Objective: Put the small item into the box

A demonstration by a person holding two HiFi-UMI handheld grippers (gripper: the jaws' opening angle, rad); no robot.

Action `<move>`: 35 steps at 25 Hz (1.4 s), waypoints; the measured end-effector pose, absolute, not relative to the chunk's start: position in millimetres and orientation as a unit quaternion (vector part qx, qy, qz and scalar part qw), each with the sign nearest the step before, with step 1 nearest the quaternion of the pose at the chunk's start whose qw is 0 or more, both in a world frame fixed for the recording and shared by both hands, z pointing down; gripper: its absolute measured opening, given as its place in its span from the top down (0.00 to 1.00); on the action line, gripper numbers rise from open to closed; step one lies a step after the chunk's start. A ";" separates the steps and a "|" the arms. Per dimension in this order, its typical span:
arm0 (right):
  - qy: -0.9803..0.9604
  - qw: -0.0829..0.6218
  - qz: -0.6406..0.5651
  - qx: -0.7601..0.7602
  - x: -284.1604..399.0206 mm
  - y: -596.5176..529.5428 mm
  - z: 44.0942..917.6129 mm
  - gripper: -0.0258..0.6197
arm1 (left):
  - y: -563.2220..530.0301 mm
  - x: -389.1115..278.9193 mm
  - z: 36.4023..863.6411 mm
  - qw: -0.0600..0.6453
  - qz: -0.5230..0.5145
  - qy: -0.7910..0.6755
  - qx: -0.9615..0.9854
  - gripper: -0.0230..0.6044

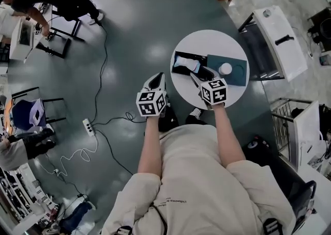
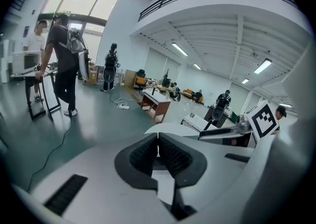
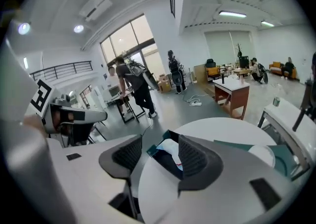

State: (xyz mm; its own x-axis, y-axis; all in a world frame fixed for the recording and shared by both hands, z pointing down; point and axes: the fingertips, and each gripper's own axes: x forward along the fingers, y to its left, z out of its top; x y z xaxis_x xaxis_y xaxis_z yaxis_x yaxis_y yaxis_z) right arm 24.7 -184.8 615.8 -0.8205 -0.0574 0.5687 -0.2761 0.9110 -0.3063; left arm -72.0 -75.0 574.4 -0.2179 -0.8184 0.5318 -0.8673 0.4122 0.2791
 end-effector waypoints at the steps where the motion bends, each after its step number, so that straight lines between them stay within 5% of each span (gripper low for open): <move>1: -0.936 0.286 0.184 0.091 28.1 -186.7 615.0 0.58 | -75.0 -69.9 576.4 0.314 0.039 -0.780 0.540 0.93; 4: -0.938 0.276 0.182 0.105 38.5 -191.6 612.3 0.59 | -75.0 -66.4 580.1 0.313 0.044 -0.781 0.539 0.93; 13: -0.936 0.273 0.181 0.126 65.0 -185.8 612.8 0.87 | -96.0 -51.4 593.1 0.323 0.030 -0.767 0.553 0.93; 35: -0.927 0.292 0.182 0.147 103.4 -210.5 625.5 0.91 | -84.6 -29.2 604.0 0.332 0.068 -0.760 0.554 0.93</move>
